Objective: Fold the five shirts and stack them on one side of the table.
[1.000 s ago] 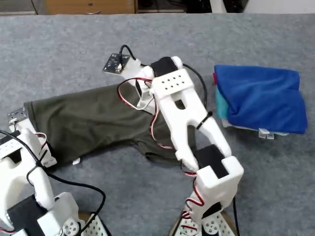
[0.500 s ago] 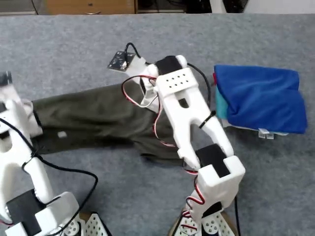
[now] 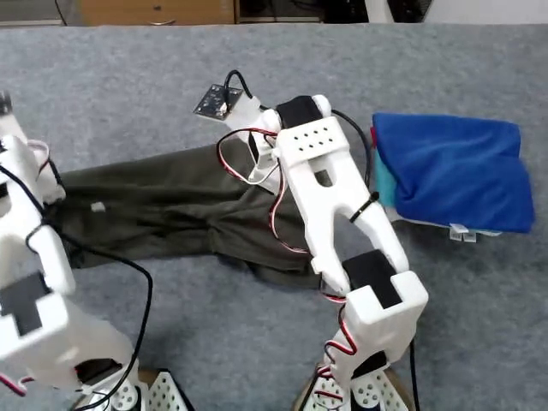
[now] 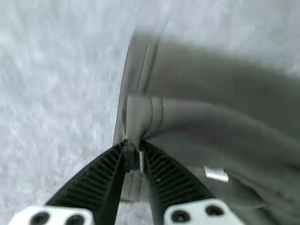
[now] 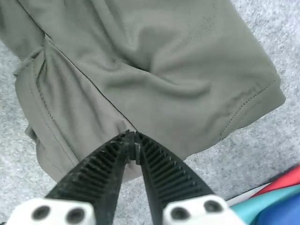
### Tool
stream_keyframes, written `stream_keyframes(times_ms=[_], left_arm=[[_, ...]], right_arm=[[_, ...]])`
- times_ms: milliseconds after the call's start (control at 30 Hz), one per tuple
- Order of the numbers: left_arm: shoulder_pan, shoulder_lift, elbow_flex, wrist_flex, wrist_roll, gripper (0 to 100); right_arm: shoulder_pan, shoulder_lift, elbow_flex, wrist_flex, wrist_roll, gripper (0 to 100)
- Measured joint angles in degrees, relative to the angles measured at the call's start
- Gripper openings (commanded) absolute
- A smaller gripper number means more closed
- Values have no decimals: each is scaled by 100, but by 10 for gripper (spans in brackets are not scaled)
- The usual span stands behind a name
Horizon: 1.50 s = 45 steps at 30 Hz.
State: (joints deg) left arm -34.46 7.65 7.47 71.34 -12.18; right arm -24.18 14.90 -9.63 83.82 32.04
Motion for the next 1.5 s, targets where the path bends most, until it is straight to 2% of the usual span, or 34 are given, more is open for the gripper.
stream_keyframes(times_ms=[133,300,567,733,833,1067,1200,1267,1500], left_arm=[[-88,35,193,105,0,19],[18,-176,1081,79,9,19],[158,-1626,2154,-105,9,19],[158,-2031,2154,-387,9,19],[158,-2031,1749,-527,273,19],[167,-2031,712,-932,844,19],[176,-2031,738,-1204,888,19],[176,-2031,835,-1222,888,19],[176,-2031,1222,-1257,888,19]], right_arm=[[0,0,0,-18,0,5],[0,0,0,-18,0,5],[369,571,0,-413,0,5],[501,1169,-360,-598,-290,5],[527,1240,-756,-308,-466,5],[440,888,-1055,1187,440,19],[580,53,-273,1433,1310,106],[633,-527,484,1354,1714,118],[466,-2857,3771,9,2286,118]])
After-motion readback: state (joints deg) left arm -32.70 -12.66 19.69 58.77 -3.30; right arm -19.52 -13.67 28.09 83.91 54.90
